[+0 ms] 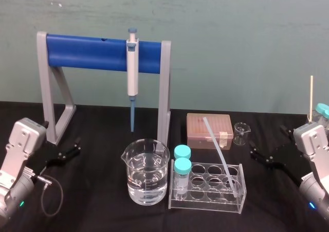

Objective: Pick up the stirring rod with one hand, then place it down.

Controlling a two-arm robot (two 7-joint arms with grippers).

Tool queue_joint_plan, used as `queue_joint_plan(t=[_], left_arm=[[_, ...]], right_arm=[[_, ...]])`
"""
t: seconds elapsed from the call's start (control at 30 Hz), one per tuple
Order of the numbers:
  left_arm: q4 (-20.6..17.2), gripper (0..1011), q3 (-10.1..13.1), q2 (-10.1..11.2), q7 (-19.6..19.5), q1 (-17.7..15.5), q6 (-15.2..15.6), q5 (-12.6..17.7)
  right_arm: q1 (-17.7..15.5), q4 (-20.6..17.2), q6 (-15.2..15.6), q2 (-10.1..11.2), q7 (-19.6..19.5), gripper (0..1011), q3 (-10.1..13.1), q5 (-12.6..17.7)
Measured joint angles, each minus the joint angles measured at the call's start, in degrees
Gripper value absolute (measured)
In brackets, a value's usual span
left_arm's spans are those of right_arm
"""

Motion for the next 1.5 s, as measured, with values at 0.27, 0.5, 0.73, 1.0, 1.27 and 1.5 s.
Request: queue_joint_plan(t=[0.27,0.5,0.73,1.0,1.27,1.5], left_arm=[[0.0,1000,0.0,0.0,0.0,0.0,0.0,0.0],[0.0,1001,0.0,0.0,0.0,0.0,0.0,0.0],[0.0,1000,0.0,0.0,0.0,0.0,0.0,0.0],[0.0,1000,0.0,0.0,0.0,0.0,0.0,0.0],[0.0,1000,0.0,0.0,0.0,0.0,0.0,0.0],[0.0,1000,0.0,0.0,0.0,0.0,0.0,0.0]], right_arm=[[0.0,0.0,0.0,0.0,0.0,1002,0.0,0.0],[0.0,0.0,0.0,0.0,0.0,1002,0.0,0.0],[0.0,0.0,0.0,0.0,0.0,1002,0.0,0.0],[0.0,-0.01,0.0,0.0,0.0,1002,0.0,0.0],[0.0,0.0,0.0,0.0,0.0,1002,0.0,0.0],[0.0,0.0,0.0,0.0,0.0,1002,0.0,0.0]])
